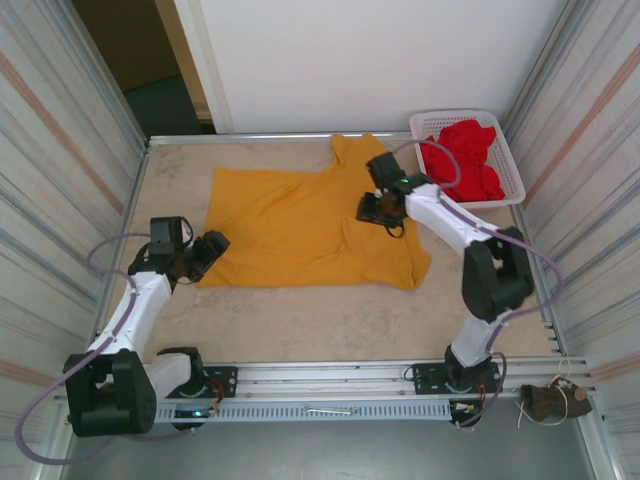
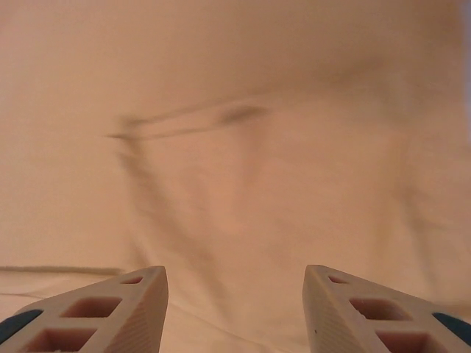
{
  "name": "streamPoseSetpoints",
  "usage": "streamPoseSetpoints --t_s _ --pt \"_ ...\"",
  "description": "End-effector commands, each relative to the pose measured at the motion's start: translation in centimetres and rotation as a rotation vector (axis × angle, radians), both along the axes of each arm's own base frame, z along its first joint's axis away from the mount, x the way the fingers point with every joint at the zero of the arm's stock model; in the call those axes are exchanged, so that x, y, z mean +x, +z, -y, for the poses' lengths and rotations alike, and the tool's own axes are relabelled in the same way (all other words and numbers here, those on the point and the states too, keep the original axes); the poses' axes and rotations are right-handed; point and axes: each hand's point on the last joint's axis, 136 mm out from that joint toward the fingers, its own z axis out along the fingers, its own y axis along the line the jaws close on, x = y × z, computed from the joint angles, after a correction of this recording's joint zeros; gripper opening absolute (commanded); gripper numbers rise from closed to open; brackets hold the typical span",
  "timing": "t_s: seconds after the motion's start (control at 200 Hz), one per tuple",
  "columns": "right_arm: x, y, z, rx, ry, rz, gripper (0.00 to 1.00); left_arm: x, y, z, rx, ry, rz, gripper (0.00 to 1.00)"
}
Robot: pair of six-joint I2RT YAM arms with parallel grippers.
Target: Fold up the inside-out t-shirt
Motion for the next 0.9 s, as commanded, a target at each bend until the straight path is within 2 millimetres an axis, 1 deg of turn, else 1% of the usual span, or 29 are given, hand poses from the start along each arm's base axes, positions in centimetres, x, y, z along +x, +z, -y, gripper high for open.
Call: streamPoseSetpoints --t_s 0.0,0.035,0.065,0.14,0.195,0.276,0.336,0.401,0.466,0.511,0.601,0.716,0.796,0.832,0.867,0.897 --pt "-3.7 -0.9 3.1 -0.037 -0.087 -0.044 0.54 -1.1 -1.0 -1.0 0.042 0.025 -0.044 0.73" --pt "-5.1 -1.4 3.6 -0.041 -0.095 -0.058 0.55 -1.2 -1.2 -1.5 0.053 0.037 -0.057 0.74" --pt "-6.1 -1.6 3.9 -0.041 -0.103 -0.068 0.55 -1.4 -1.5 -1.9 0.061 0.053 -0.073 0.77" --pt "-8.8 -2.8 5.0 -0.050 -0.128 -0.099 0.55 -1.9 -2.2 -2.6 0.052 0.078 -0.108 0.78" --pt "-10.3 -3.5 5.5 -0.046 -0.143 -0.108 0.56 -2.5 -2.7 -3.0 0.053 0.096 -0.136 0.78" --pt "-11.8 -4.0 5.7 -0.023 -0.154 -0.098 0.63 -3.5 -3.0 -3.4 0.063 0.117 -0.157 0.79" --pt "-12.3 -4.3 5.8 -0.005 -0.158 -0.089 0.65 -4.3 -3.3 -3.8 0.073 0.152 -0.161 0.79" --pt "-12.5 -4.6 5.6 0.012 -0.153 -0.087 0.65 -4.9 -3.9 -4.1 0.058 0.191 -0.165 0.79" --pt "-12.5 -5.0 5.3 0.017 -0.144 -0.095 0.65 -5.0 -4.6 -4.0 0.022 0.218 -0.163 0.78" --pt "-12.5 -5.5 5.3 0.012 -0.140 -0.108 0.65 -4.7 -5.0 -4.0 0.009 0.225 -0.163 0.77" --pt "-12.0 -5.9 5.0 0.005 -0.129 -0.115 0.64 -3.9 -5.6 -4.0 0.015 0.208 -0.183 0.75" --pt "-11.3 -6.6 4.8 -0.002 -0.119 -0.125 0.63 -2.9 -6.3 -4.8 0.061 0.191 -0.225 0.74" --pt "-10.9 -7.4 4.6 -0.006 -0.117 -0.140 0.61 -2.6 -7.2 -5.2 0.087 0.186 -0.254 0.72" --pt "-10.7 -7.6 4.5 -0.011 -0.113 -0.144 0.59 -2.4 -7.4 -5.3 0.090 0.185 -0.257 0.71" --pt "-10.5 -8.0 4.5 -0.015 -0.114 -0.151 0.54 -2.3 -7.8 -5.5 0.098 0.185 -0.266 0.69" --pt "-10.4 -8.2 4.4 -0.018 -0.113 -0.159 0.45 -2.1 -8.1 -5.6 0.103 0.186 -0.273 0.65"
